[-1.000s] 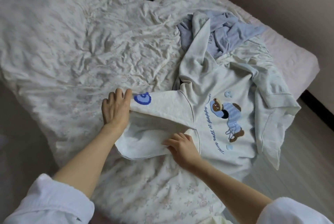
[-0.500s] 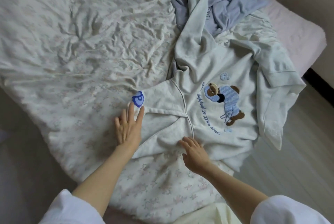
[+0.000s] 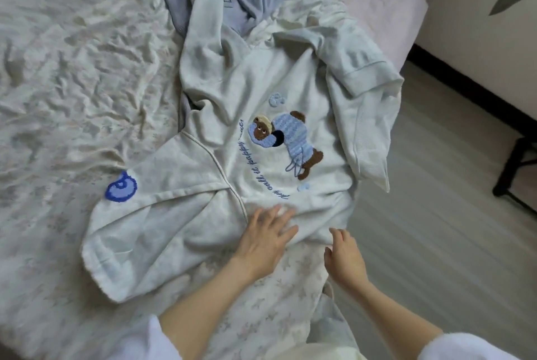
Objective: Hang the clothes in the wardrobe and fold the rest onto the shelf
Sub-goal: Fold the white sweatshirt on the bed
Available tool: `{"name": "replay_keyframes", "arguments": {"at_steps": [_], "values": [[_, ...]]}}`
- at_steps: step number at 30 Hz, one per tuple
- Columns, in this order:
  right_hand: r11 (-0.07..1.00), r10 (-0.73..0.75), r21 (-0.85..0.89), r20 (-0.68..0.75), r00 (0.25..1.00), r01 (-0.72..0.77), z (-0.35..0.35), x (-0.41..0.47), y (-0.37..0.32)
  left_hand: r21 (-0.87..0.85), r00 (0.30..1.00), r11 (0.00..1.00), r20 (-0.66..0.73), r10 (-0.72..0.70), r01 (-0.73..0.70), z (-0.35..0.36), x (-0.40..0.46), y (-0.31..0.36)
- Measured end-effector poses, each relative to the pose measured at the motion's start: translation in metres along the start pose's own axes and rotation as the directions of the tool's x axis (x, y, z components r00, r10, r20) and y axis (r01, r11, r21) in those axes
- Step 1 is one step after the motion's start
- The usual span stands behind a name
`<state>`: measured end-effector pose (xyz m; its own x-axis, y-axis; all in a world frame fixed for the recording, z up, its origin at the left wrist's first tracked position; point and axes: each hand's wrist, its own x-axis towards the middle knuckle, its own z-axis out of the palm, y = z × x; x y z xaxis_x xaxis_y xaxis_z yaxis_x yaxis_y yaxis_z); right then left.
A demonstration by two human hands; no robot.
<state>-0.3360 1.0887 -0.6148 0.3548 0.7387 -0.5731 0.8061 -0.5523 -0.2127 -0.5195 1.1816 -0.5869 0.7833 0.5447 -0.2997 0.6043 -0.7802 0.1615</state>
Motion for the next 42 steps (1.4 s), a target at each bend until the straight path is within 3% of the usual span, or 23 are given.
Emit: {"name": "replay_keyframes", "arguments": {"at_steps": [3, 6, 11, 17, 22, 24, 26, 27, 29, 31, 32, 33, 34, 35, 37, 42], "values": [[0.998, 0.054, -0.027, 0.103, 0.993, -0.052, 0.009, 0.012, 0.023, -0.015, 0.981, 0.997, 0.179, -0.073, 0.077, 0.020, 0.024, 0.001], [0.999, 0.045, -0.031, 0.129, 0.991, -0.041, 0.023, 0.029, 0.026, -0.063, 0.971, 0.985, 0.191, -0.146, 0.161, 0.033, 0.044, -0.006], [0.987, -0.070, -0.149, -0.090, 0.993, 0.056, 0.031, 0.051, 0.030, -0.185, 0.965, 0.957, 0.180, -0.189, 0.222, 0.042, 0.058, -0.013], [0.982, -0.181, 0.035, -0.104, 0.978, 0.186, -0.002, 0.016, 0.082, -0.188, 0.944, 0.936, 0.200, -0.261, 0.298, 0.030, 0.038, 0.021], [0.938, -0.295, 0.173, -0.057, 0.954, 0.301, -0.040, -0.029, 0.099, -0.143, 0.986, 0.980, 0.114, -0.123, 0.139, 0.022, 0.021, 0.084], [0.920, -0.260, 0.287, -0.060, 0.964, 0.266, -0.053, -0.043, 0.093, -0.222, 0.976, 0.950, 0.051, -0.212, 0.218, 0.016, 0.016, 0.116], [0.894, -0.235, 0.378, -0.067, 0.970, 0.242, -0.061, -0.058, 0.090, -0.459, 0.889, 0.802, -0.053, -0.454, 0.383, 0.007, 0.013, 0.145], [0.885, -0.239, 0.398, -0.059, 0.969, 0.242, -0.060, -0.064, 0.089, -0.635, 0.795, 0.637, -0.060, -0.604, 0.436, 0.001, 0.014, 0.153], [0.878, -0.290, 0.391, -0.027, 0.957, 0.277, -0.062, -0.084, 0.095, -0.863, 0.569, 0.239, 0.067, -0.820, 0.444, -0.009, 0.012, 0.171], [0.860, -0.332, 0.405, -0.013, 0.943, 0.309, -0.059, -0.100, 0.102, -0.892, 0.383, -0.171, 0.344, -0.857, 0.419, -0.012, 0.010, 0.180], [0.851, -0.349, 0.415, -0.007, 0.937, 0.321, -0.057, -0.107, 0.103, -0.862, 0.336, -0.376, 0.485, -0.807, 0.340, -0.013, 0.009, 0.185], [0.844, -0.362, 0.425, 0.002, 0.932, 0.327, -0.056, -0.112, 0.103, -0.793, 0.364, -0.575, 0.606, -0.708, 0.201, -0.016, 0.006, 0.189], [0.841, -0.370, 0.432, 0.016, 0.929, 0.327, -0.054, -0.116, 0.103, -0.669, 0.449, -0.740, 0.682, -0.577, 0.066, -0.022, 0.003, 0.194], [0.834, -0.378, 0.446, 0.034, 0.925, 0.324, -0.053, -0.118, 0.102, -0.586, 0.514, -0.810, 0.689, -0.511, -0.019, -0.024, -0.001, 0.198], [0.824, -0.409, 0.459, 0.075, 0.909, 0.333, -0.053, -0.120, 0.102, -0.607, 0.584, -0.793, 0.628, -0.515, -0.047, -0.027, -0.007, 0.203], [0.869, -0.408, 0.385, 0.203, 0.890, 0.311, -0.055, -0.113, 0.122, -0.793, 0.498, -0.545, 0.601, -0.625, 0.273, -0.023, -0.005, 0.205]]}}
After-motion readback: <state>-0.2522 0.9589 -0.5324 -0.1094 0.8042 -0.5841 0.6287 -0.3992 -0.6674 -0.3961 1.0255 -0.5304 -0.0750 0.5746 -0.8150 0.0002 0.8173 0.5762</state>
